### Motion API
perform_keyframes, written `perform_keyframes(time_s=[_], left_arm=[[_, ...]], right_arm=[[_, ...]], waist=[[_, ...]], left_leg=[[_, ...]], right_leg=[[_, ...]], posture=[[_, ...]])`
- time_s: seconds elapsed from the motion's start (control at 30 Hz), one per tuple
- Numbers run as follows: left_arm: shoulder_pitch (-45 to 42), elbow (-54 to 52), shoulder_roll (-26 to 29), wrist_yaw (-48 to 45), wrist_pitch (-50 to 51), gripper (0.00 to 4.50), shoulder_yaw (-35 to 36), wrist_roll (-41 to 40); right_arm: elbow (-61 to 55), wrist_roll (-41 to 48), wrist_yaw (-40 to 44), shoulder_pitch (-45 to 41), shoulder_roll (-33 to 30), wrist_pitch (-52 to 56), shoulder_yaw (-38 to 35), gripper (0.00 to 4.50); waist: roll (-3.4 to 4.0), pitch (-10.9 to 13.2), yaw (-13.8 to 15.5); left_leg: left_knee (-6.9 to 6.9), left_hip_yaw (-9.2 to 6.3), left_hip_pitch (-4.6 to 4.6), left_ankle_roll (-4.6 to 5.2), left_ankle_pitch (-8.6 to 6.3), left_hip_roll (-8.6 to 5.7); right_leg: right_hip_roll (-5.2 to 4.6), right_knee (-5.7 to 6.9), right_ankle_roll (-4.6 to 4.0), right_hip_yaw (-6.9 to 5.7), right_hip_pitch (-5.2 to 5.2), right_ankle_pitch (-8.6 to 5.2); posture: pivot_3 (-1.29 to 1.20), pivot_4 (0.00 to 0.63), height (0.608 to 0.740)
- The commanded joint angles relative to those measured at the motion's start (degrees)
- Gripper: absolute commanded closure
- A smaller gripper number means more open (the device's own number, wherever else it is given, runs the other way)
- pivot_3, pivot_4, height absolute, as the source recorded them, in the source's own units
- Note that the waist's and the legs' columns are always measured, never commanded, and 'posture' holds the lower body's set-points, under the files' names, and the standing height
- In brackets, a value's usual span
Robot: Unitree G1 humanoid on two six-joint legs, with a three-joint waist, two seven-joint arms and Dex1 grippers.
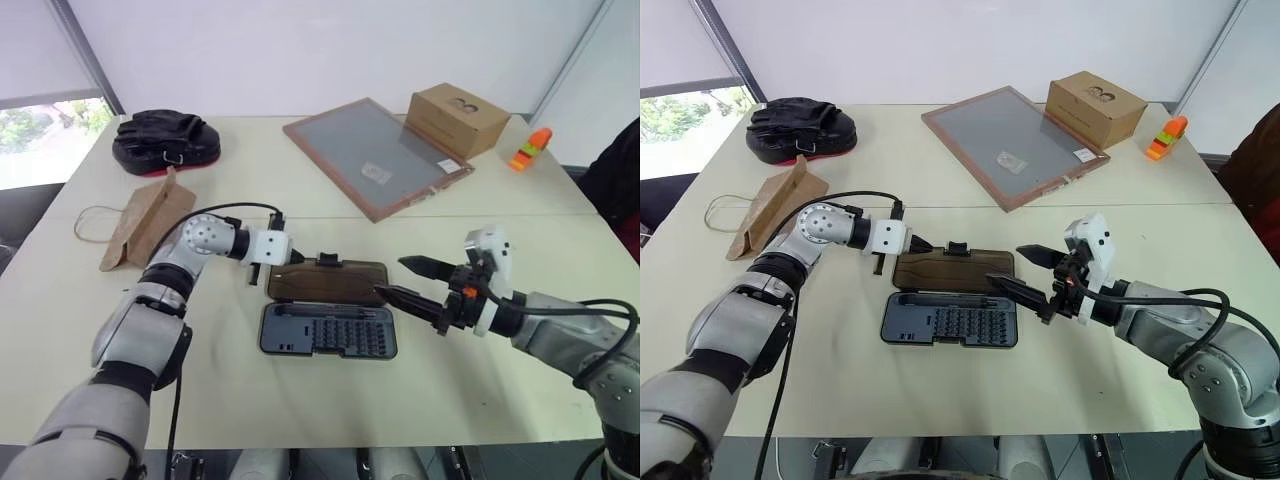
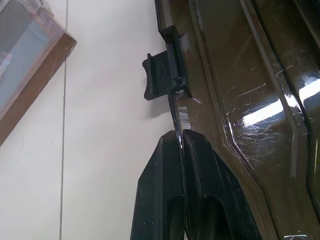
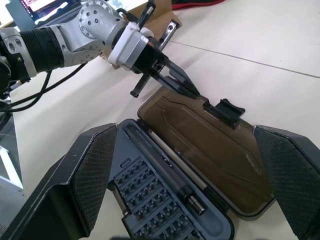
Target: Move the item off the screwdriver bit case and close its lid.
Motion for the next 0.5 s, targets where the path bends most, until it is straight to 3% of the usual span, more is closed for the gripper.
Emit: perform_keyframes(time_s=[0.03,0.23,0.27,0.37,0.5], left_arm=[[-0.1,0.3,0.0,1.0,-0.3,3.53,-1.0,2.3],[0.7,-0.2,0.0,2.8,1.4,0.34,1.7,-0.3],[1.1,-0.7,-0.4,2.3,3.0,0.04,3.6,-2.5],[3.0,-5.1,-1.2,-3.6,13.9,0.04,11.4,-13.2],[9.5,-30.5,3.0,-9.7,49.4,0.04,21.1,-32.2]], right_arm=[[-0.6,0.1,0.5,-1.1,-0.2,-1.2,-1.0,0.00],[-0.2,-0.1,1.3,-1.2,0.0,-1.2,-0.4,0.00],[-0.1,-0.2,1.4,-1.3,0.0,-1.2,-0.3,0.00],[0.1,0.1,1.6,-1.5,0.4,-1.1,-0.1,0.00],[0.6,2.0,2.2,-1.4,0.7,-0.5,-0.6,0.00]], waist=[[0.00,0.0,0.0],[-0.02,0.0,-0.1],[-0.01,0.0,-0.1],[-0.02,0.0,-0.3],[-0.09,0.1,-1.1]], left_leg=[[0.00,0.01,0.01,0.00,0.00,0.00],[0.01,0.02,0.08,0.00,0.00,0.00],[0.01,0.02,0.08,0.00,0.00,0.01],[0.01,0.03,0.08,0.00,0.00,0.02],[0.09,-0.02,-0.05,0.00,0.00,0.06]], right_leg=[[0.00,0.00,0.00,0.00,0.00,0.00],[0.00,0.06,0.00,0.02,0.03,0.00],[0.01,0.07,0.01,0.02,0.03,0.00],[0.01,0.10,0.00,0.02,0.02,0.00],[0.04,0.19,0.00,0.01,-0.11,0.00]], posture=[[0.00,0.150,0.740],[0.00,0.150,0.740],[0.00,0.150,0.740],[0.00,0.150,0.740],[0.00,0.150,0.740]])
